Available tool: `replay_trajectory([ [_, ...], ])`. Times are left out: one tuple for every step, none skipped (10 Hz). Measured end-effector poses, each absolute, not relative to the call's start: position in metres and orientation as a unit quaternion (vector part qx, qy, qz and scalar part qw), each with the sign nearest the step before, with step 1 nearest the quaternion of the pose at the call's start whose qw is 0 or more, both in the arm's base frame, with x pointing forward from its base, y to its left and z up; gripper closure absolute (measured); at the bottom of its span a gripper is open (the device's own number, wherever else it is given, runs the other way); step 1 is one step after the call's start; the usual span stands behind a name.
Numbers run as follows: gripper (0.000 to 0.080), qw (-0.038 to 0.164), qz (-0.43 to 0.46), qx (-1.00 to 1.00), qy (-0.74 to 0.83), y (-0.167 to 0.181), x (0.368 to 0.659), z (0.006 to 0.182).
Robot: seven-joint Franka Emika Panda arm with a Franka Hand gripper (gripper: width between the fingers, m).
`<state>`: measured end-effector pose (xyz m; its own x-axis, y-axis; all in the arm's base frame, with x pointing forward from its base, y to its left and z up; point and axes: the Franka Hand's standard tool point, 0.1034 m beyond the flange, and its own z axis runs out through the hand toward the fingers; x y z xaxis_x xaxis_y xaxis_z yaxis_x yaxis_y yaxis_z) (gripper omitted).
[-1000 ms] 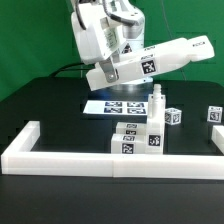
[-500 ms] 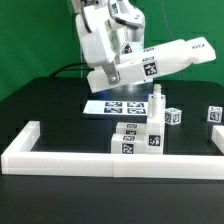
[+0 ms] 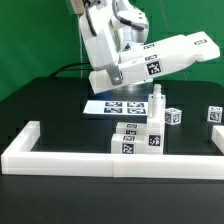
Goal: Assemble chair
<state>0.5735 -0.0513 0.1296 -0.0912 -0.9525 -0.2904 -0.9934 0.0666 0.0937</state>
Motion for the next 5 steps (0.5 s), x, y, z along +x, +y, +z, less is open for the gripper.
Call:
replay_trajectory([
  [0.0509,0.075,0.135,-0.670,0.726,-0.0512,0.5733,0.1290],
  [0.0509,0.075,0.135,-0.670,0.726,-0.0512,0.5730,0.1283],
  [0.0509,0.074,0.135,-0.670,0.726,-0.0511,0.5728,0.1277],
  [0.0509,0.074,0.136,-0.670,0.726,-0.0511,0.5726,0.1271],
  [0.0509,0.074,0.136,-0.670,0.726,-0.0511,0.5724,0.1264],
])
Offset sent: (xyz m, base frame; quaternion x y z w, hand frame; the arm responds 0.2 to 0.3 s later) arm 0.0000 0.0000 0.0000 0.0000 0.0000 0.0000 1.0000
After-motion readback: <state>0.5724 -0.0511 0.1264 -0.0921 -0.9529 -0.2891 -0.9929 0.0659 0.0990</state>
